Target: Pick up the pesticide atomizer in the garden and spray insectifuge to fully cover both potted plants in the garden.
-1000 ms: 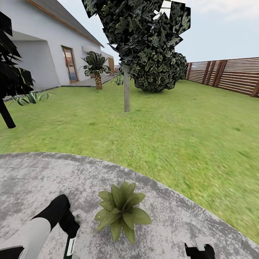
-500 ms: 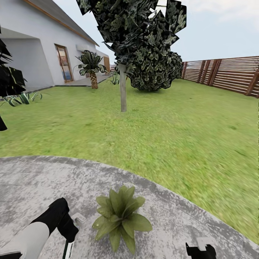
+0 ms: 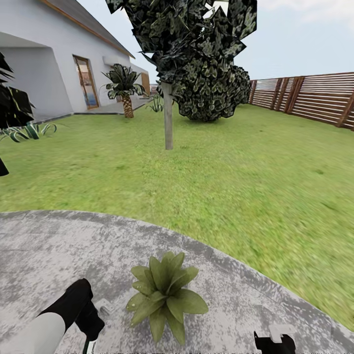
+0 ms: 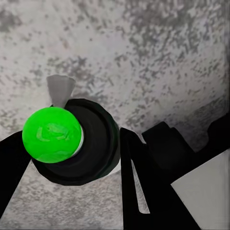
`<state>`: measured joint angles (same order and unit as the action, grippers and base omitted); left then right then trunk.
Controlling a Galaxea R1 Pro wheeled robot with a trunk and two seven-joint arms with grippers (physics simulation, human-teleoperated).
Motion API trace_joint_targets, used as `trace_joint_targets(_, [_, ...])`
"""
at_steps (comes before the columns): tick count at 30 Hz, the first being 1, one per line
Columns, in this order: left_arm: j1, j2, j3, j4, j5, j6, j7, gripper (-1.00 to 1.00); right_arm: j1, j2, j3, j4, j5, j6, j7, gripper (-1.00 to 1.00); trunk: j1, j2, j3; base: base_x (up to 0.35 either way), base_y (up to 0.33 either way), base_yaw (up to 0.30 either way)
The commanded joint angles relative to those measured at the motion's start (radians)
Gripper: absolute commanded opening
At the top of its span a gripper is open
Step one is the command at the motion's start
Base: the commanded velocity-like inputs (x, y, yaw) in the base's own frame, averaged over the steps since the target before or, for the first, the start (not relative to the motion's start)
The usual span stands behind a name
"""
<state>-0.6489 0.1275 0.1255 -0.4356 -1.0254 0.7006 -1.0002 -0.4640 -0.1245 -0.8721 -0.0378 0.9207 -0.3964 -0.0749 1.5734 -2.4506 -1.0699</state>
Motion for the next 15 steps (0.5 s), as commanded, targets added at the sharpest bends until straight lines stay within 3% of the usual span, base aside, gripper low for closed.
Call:
trace_joint_targets(1, [-0.001,-0.004,0.008,-0.004,-0.007,0.006,-0.006,-1.0,-0.001,0.0,-0.005,0.002,0.011,-0.003,-0.006,1.0,0.0,0.0,-0.003,0.0,0.0,0.0])
trace_joint_targets(9, [-0.009,-0.024,0.013,-0.072,-0.002,0.012,-0.009,-1.0,-0.001,-0.001,-0.005,0.002,0.011,-0.003,-0.006,1.0,0.0,0.0,-0.01,-0.066,-0.084,0.0])
trace_joint_targets(15, [-0.006,-0.013,0.01,-0.07,-0.005,0.014,-0.005,-1.0,-0.001,-0.001,-0.005,0.002,0.011,-0.003,-0.006,1.0,0.0,0.0,-0.01,-0.165,-0.023,0.008])
